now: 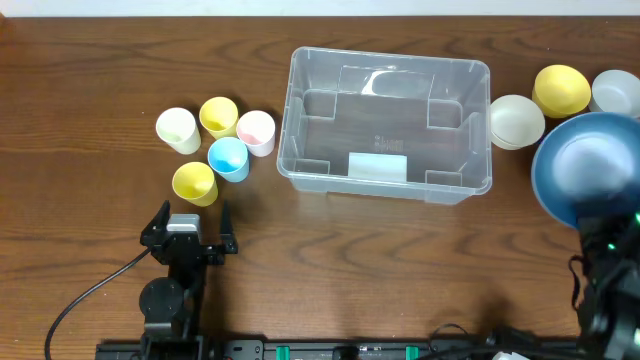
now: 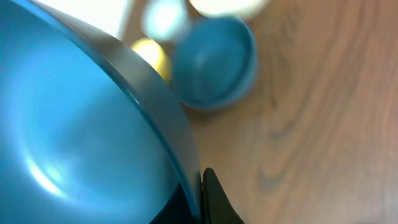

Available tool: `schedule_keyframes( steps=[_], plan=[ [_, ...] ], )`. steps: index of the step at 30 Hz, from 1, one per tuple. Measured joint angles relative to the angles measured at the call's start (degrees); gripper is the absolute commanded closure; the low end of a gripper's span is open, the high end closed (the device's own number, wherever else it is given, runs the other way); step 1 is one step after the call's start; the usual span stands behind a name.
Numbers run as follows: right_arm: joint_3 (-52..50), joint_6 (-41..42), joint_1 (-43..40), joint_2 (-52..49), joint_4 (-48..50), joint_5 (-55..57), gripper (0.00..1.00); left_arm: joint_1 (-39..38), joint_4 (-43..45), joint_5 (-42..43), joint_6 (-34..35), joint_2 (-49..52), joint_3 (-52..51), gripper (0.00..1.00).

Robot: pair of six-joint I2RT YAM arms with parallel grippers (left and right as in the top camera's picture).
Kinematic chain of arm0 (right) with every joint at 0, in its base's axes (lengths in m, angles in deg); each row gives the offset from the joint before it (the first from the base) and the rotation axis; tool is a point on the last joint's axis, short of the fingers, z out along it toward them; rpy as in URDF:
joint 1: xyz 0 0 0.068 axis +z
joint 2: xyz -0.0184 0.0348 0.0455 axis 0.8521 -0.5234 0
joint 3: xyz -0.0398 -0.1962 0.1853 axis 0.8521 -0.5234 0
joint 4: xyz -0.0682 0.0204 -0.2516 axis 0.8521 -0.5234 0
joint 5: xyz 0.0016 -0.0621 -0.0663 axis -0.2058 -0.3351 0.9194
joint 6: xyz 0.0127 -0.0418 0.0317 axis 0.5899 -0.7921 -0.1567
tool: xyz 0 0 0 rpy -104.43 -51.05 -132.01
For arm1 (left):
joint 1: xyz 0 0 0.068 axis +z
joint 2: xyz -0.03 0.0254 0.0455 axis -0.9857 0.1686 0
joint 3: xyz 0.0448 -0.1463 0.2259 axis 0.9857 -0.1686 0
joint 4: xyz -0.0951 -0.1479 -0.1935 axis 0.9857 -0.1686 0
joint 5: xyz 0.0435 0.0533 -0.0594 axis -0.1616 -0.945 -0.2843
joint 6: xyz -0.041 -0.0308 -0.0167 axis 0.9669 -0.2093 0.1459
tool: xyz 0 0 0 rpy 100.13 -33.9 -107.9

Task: Pack container
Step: 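Lift the teal bowl and carry it left into the clear bin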

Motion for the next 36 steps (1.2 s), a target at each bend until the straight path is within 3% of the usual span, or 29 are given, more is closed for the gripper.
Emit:
schedule_keyframes(
  steps=[6,12,20,27,36],
  plan=[
    [3.3,-1.99,0.0,2.05,7.96,-6.21,0.98,0.0,-0.02,0.02,0.0,0.0,0.0,0.02],
    [3.39,-3.17,2.23,-2.73,24.22,-21.07,0.98,0.0,-0.04,0.0,0.0,0.0,0.0,0.02],
    [3.74,-6.8,20.39,-17.75,47.21,-29.14,0.99,0.0,-0.09,0.02,0.0,0.0,0.04,0.02],
    [3.78,-11.58,37.42,-34.36,51.82,-22.38,0.98,0.0,-0.09,0.02,0.0,0.0,0.04,0.02],
    [5.53,-13.88,42.88,-49.77,58.12,-14.12,0.98,0.0,-0.09,0.02,0.0,0.0,0.04,0.02]
  ],
)
